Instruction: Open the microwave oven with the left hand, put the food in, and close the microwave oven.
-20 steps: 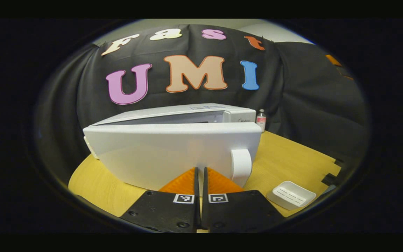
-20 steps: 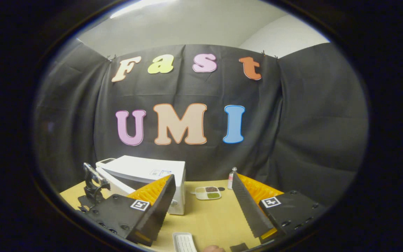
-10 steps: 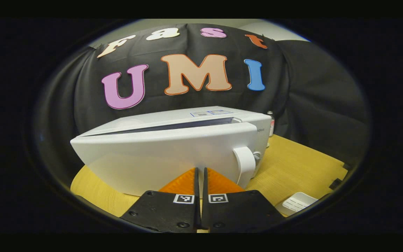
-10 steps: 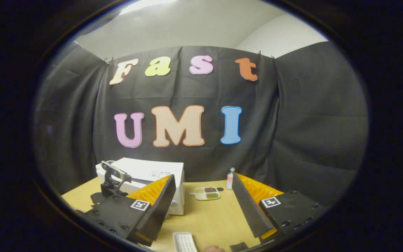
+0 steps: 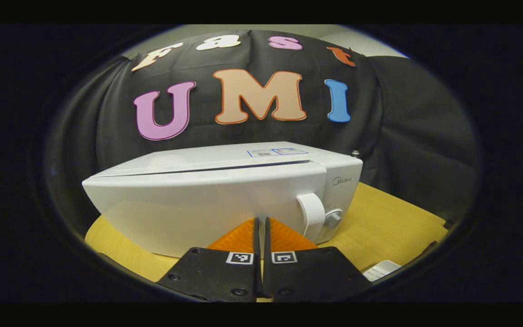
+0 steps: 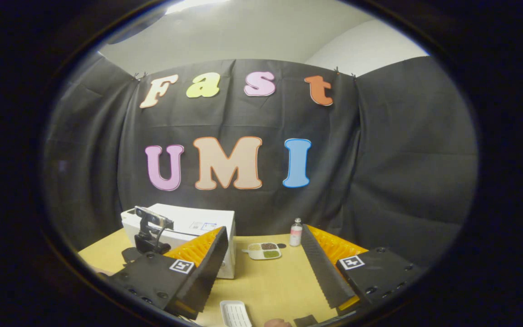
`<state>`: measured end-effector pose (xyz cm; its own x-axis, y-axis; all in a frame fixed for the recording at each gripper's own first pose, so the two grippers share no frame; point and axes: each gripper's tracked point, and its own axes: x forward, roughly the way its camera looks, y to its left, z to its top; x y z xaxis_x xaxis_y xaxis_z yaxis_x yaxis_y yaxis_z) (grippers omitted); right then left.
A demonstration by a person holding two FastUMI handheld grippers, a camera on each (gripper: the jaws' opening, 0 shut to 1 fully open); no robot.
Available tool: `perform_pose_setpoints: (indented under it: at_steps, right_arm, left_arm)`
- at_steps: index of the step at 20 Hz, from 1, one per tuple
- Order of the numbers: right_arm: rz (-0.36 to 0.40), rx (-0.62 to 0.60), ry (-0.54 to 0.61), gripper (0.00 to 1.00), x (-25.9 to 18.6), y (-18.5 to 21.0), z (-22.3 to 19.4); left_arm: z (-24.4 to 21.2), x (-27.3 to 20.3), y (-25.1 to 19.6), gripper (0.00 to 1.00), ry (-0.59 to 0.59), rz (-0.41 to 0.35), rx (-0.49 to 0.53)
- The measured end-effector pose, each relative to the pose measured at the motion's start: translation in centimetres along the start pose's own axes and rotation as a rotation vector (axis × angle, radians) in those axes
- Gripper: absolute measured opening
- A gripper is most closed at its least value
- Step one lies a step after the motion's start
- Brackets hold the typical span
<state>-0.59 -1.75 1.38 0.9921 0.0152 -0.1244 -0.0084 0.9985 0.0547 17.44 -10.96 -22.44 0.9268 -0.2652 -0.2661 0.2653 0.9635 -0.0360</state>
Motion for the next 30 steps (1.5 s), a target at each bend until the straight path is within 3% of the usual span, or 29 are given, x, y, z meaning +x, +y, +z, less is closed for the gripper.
perform_pose_setpoints:
  at_steps: [1,2,5,6,9,10,11,13,14,15,23,24,25,28,29,30]
  right_arm:
    - [-0.001,-0.006,0.0,0.91,0.0,-0.1,0.1]
    - [-0.001,-0.013,-0.001,0.99,0.1,-0.2,0.1]
    - [-0.004,-0.019,-0.005,0.99,0.1,-0.2,0.4]
    - [-0.003,-0.021,-0.007,0.91,0.2,-0.1,0.5]
    - [-0.003,-0.039,-0.011,0.91,0.1,-0.2,0.6]
    - [-0.004,-0.041,-0.013,0.99,0.1,-0.2,0.7]
    - [-0.004,-0.038,-0.014,0.91,0.0,-0.1,0.7]
    - [0.001,-0.035,-0.015,0.91,-0.2,0.2,0.6]
    - [0.003,-0.035,-0.018,0.91,-0.2,0.3,0.7]
    - [0.004,-0.036,-0.02,0.99,-0.2,0.4,0.7]
    - [0.029,-0.039,-0.033,0.99,0.6,2.4,0.1]
    - [0.031,-0.035,-0.036,0.91,0.5,2.6,0.2]
    - [0.036,-0.027,-0.038,0.99,0.4,2.9,0.3]
    - [0.039,-0.011,-0.049,0.99,0.1,3.8,0.3]
    - [0.042,-0.014,-0.055,0.91,0.0,4.1,0.4]
    - [0.05,-0.02,-0.057,0.99,-0.1,4.5,0.4]
  left_arm:
    - [0.0,0.2,-0.2,0.01,-0.003,-0.007,-0.004]
    - [-0.1,0.3,-0.4,0.01,-0.002,-0.016,-0.009]
    - [-0.2,0.5,-0.9,0.01,-0.003,-0.021,-0.015]
    - [0.2,1.0,-0.7,0.01,-0.027,-0.01,-0.002]
    - [-0.2,1.5,-1.1,0.01,0.001,-0.024,0.011]
    - [-0.4,1.3,-1.2,0.01,0.009,-0.023,0.027]
    - [-0.3,1.3,-1.2,0.02,0.006,-0.023,0.043]
    - [0.2,0.7,-0.4,0.01,0.002,0.008,0.066]
    - [0.2,-0.1,-0.5,0.01,0.003,0.002,0.067]
    - [0.6,-1.0,-0.9,0.01,-0.009,-0.019,0.059]
    - [7.3,-11.8,1.1,0.02,-0.127,-0.045,0.056]
    - [8.3,-13.4,1.3,0.0,-0.142,-0.048,0.025]
    - [9.4,-14.9,1.8,0.02,-0.16,-0.046,0.002]
    - [12.3,-19.0,3.7,0.0,-0.205,-0.02,-0.008]
    - [13.6,-20.3,4.5,0.01,-0.23,-0.002,-0.003]
    - [14.8,-21.3,5.1,0.0,-0.257,0.007,0.003]
